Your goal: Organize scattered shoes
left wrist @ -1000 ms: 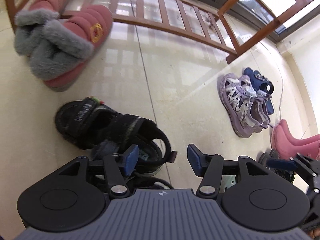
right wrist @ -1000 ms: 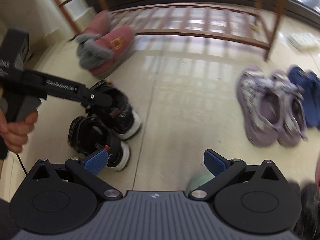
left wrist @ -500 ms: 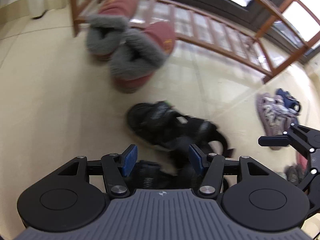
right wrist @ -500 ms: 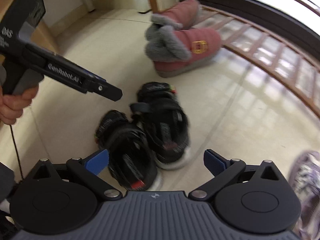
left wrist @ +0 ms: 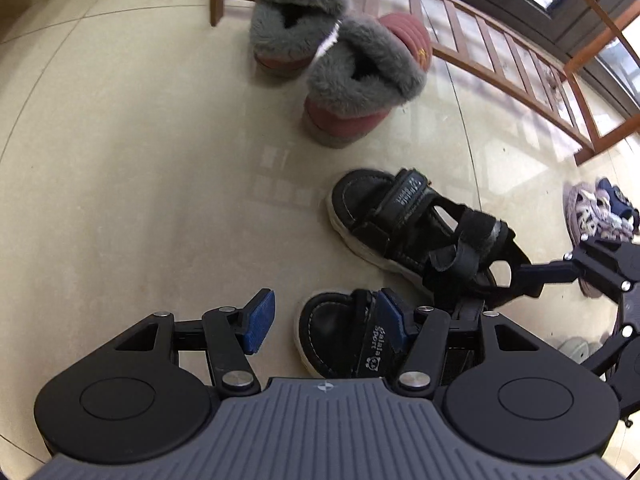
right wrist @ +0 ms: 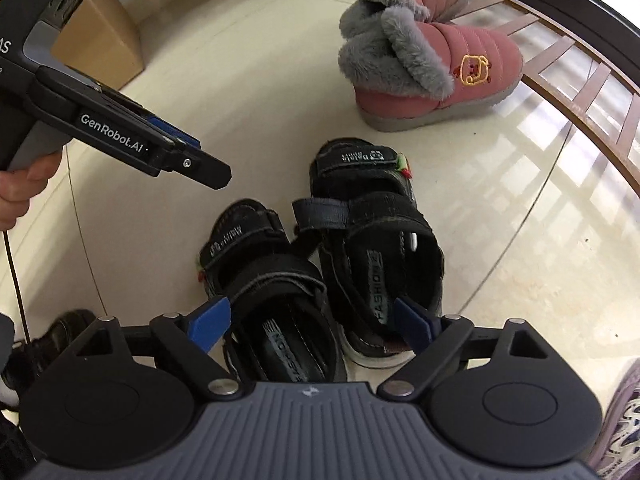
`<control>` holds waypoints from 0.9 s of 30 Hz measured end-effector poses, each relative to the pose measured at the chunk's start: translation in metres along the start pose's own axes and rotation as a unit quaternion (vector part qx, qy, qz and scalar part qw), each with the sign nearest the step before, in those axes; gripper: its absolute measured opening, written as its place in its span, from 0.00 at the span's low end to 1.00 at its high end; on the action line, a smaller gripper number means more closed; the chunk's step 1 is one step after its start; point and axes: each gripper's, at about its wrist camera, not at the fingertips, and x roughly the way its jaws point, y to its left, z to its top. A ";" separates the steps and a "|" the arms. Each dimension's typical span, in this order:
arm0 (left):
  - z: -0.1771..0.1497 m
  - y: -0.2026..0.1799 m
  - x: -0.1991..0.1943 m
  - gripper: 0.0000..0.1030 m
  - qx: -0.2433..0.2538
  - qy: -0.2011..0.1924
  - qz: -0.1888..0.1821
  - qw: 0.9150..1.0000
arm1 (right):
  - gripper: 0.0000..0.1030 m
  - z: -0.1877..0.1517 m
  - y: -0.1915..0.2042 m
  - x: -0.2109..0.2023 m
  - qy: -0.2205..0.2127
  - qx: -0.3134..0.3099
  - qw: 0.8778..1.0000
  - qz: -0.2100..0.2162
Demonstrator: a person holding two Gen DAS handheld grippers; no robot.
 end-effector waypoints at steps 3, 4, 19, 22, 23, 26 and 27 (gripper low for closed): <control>-0.005 -0.003 0.002 0.58 0.012 0.008 -0.008 1.000 | 0.90 0.001 0.000 -0.006 0.017 -0.011 1.000 -0.012; -0.007 -0.004 0.004 0.58 0.015 0.014 -0.012 1.000 | 0.90 0.001 0.000 -0.008 0.021 -0.014 1.000 -0.016; -0.028 -0.031 0.021 0.58 0.070 0.056 -0.048 0.995 | 0.80 -0.020 0.024 0.009 0.055 -0.023 0.998 -0.014; -0.033 -0.038 0.021 0.57 0.082 0.066 -0.065 0.992 | 0.74 -0.032 0.025 0.002 0.052 0.003 0.999 -0.008; -0.036 -0.042 0.020 0.57 0.090 0.068 -0.072 0.991 | 0.74 -0.037 0.025 0.000 0.051 0.012 0.999 -0.006; -0.044 -0.057 0.015 0.57 0.120 0.071 -0.093 0.986 | 0.74 -0.050 0.025 -0.006 0.050 0.039 0.998 0.005; -0.046 -0.061 0.014 0.57 0.130 0.070 -0.097 0.984 | 0.74 -0.055 0.026 -0.008 0.050 0.048 0.998 0.010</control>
